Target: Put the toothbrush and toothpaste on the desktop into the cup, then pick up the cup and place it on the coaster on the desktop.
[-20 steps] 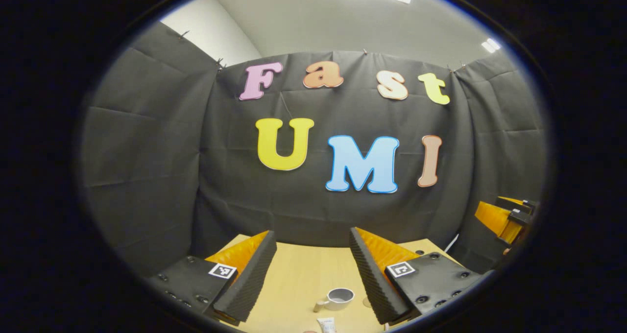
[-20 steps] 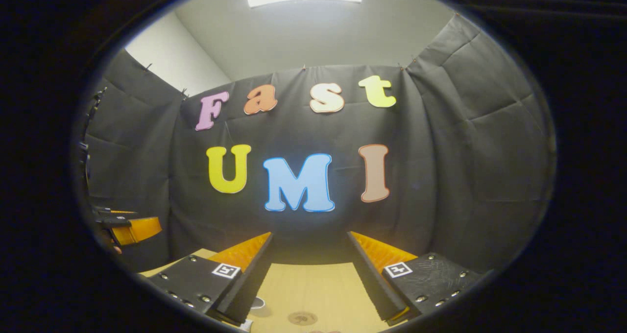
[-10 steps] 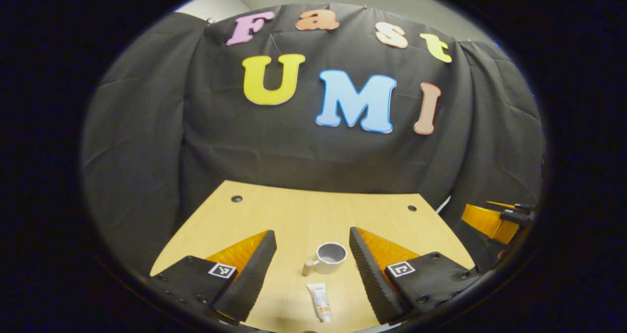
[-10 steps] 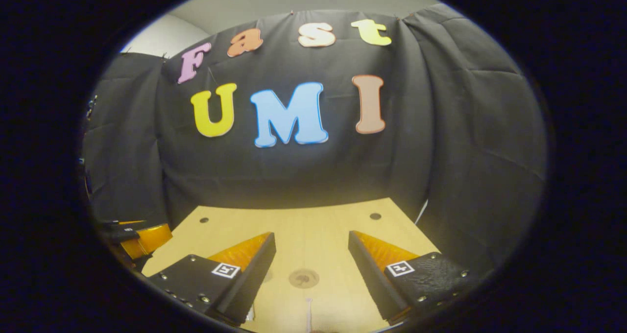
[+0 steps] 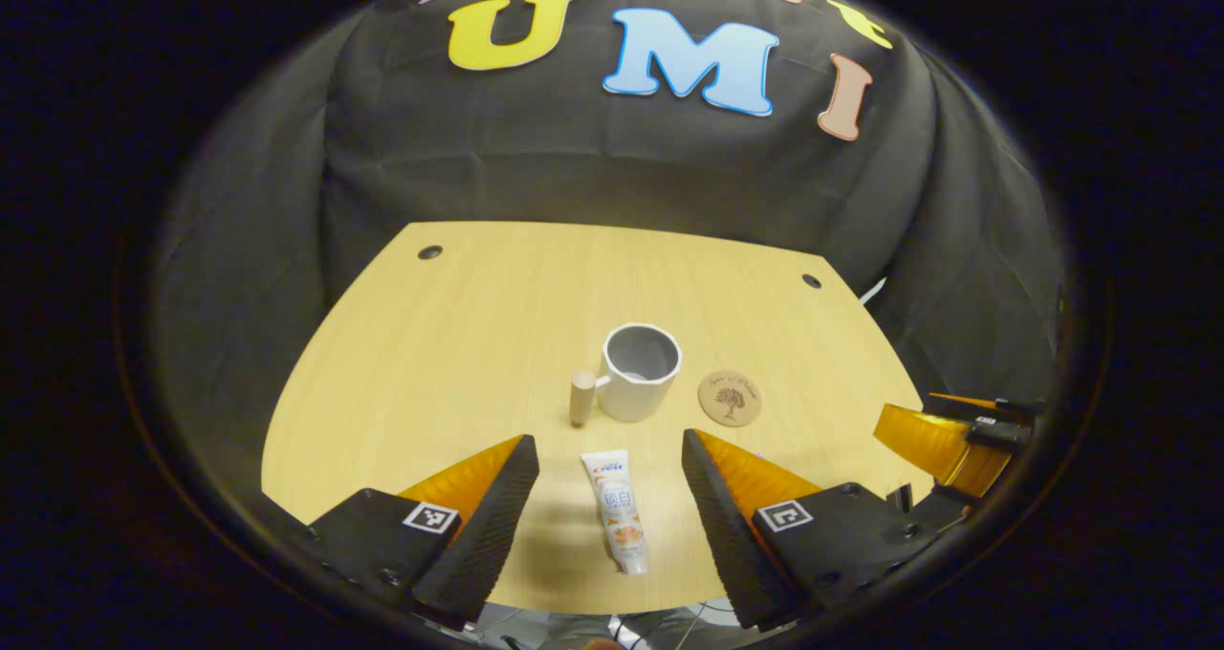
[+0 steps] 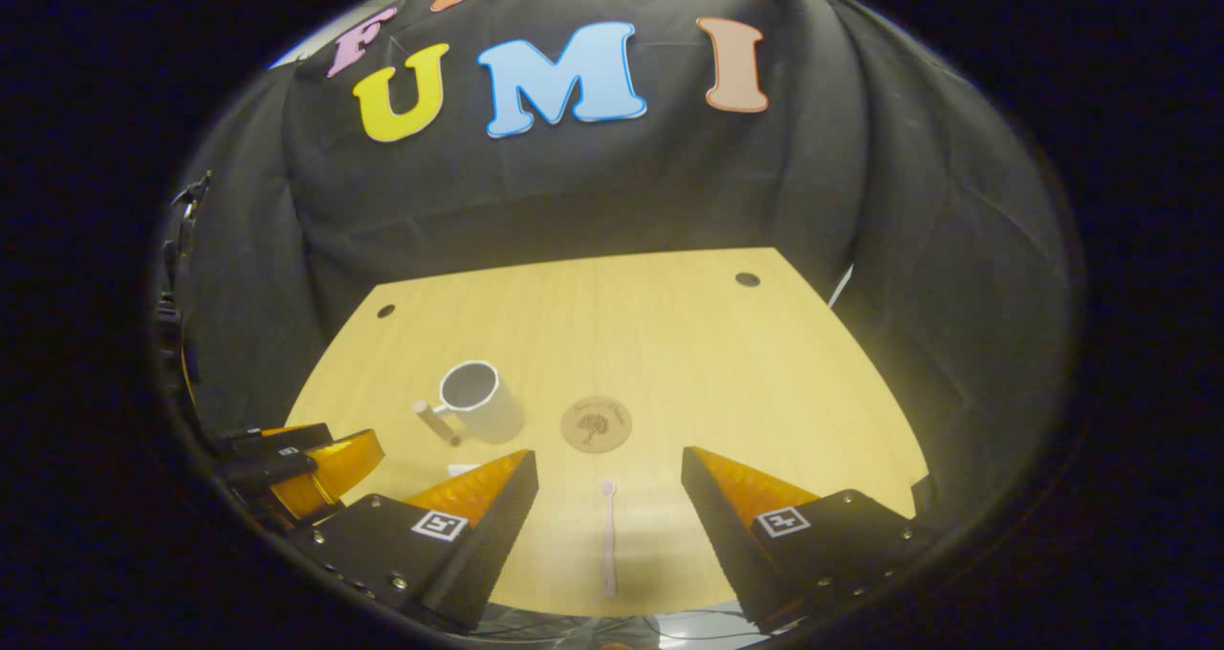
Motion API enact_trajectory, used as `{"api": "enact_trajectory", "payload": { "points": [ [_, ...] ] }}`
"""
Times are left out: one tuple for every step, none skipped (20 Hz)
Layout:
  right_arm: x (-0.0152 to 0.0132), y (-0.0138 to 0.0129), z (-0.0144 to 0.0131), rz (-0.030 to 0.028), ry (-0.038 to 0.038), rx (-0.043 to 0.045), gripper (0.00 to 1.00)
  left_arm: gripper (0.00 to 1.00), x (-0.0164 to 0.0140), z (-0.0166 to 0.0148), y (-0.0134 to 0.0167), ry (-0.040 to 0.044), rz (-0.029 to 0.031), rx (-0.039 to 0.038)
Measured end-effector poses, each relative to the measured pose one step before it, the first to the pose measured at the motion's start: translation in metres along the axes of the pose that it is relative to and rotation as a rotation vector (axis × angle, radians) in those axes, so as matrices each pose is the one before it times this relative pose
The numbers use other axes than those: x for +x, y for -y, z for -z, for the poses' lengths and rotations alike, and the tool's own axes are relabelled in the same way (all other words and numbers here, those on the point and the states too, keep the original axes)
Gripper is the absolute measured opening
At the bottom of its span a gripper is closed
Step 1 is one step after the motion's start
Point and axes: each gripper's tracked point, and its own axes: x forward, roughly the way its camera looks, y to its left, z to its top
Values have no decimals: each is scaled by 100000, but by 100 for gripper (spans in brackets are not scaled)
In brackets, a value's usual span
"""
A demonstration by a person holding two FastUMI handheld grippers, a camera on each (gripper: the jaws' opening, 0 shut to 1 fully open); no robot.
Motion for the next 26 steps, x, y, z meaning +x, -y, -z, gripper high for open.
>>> {"api": "enact_trajectory", "payload": {
  "points": [
    [439,-53,1107,137,-3603,449,94,98,544,741,218,-2321,1158,-80],
    [624,-94,927,31,-4086,601,94,98,519,765,207,-2581,972,-106],
    [662,-38,1220,297,-3122,524,94,94,973,917,174,-2571,823,-297],
    [773,-29,983,392,-3698,161,94,96,685,619,172,-2538,705,-454],
    [650,116,866,560,-3071,-209,94,98,862,664,83,-2644,470,-281],
    [596,22,754,336,-2971,-324,94,94,729,582,-160,-1954,-229,115],
    [628,-50,940,12,-3206,-121,94,94,625,622,-244,-2299,-407,373],
    [621,-104,693,-122,-3252,200,94,98,690,467,-154,-2358,-705,610],
    [694,-109,625,-194,-2440,414,94,94,887,486,-69,-2098,-551,664],
    [698,-91,493,-298,-2535,381,94,98,869,562,-218,-2192,-724,535],
    [750,-25,483,59,-1882,416,94,94,843,473,-79,-2190,-458,398],
    [576,113,287,472,-1759,298,94,94,639,420,-63,-1938,-278,107],
    [616,78,416,565,-1612,191,94,94,725,454,-151,-1497,-33,176],
    [531,157,191,787,-1555,142,94,98,695,406,-244,-1498,-652,416],
    [584,133,335,569,-1655,-68,94,98,726,539,-236,-1773,-584,414],
    [570,145,208,695,-1529,-165,94,95,561,412,-6,-1371,-264,104],
    [457,137,345,369,-1564,-269,94,95,489,360,-20,-1146,-448,125],
    [458,58,192,350,-1403,-281,94,94,388,314,-117,-1085,-656,88],
    [437,22,298,468,-1268,-277,94,94,425,349,-156,-832,-618,-189],
    [410,-77,106,-5,-1093,-375,94,98,252,83,-169,-661,-542,-236],
    [257,-116,179,178,-822,45,94,98,354,142,-177,-762,-493,-179],
    [312,-104,13,97,-761,81,94,94,201,65,-114,-462,-356,-205],
    [313,-41,92,380,-547,-216,94,94,268,37,-80,-461,-399,37],
    [249,16,16,379,-678,-363,94,94,261,45,-130,-386,-667,111],
    [203,-52,95,233,-749,-248,94,94,282,102,-112,-530,-604,-3],
    [181,-57,35,138,-724,-128,94,98,240,216,-66,-1049,-814,-346]
  ]
}}
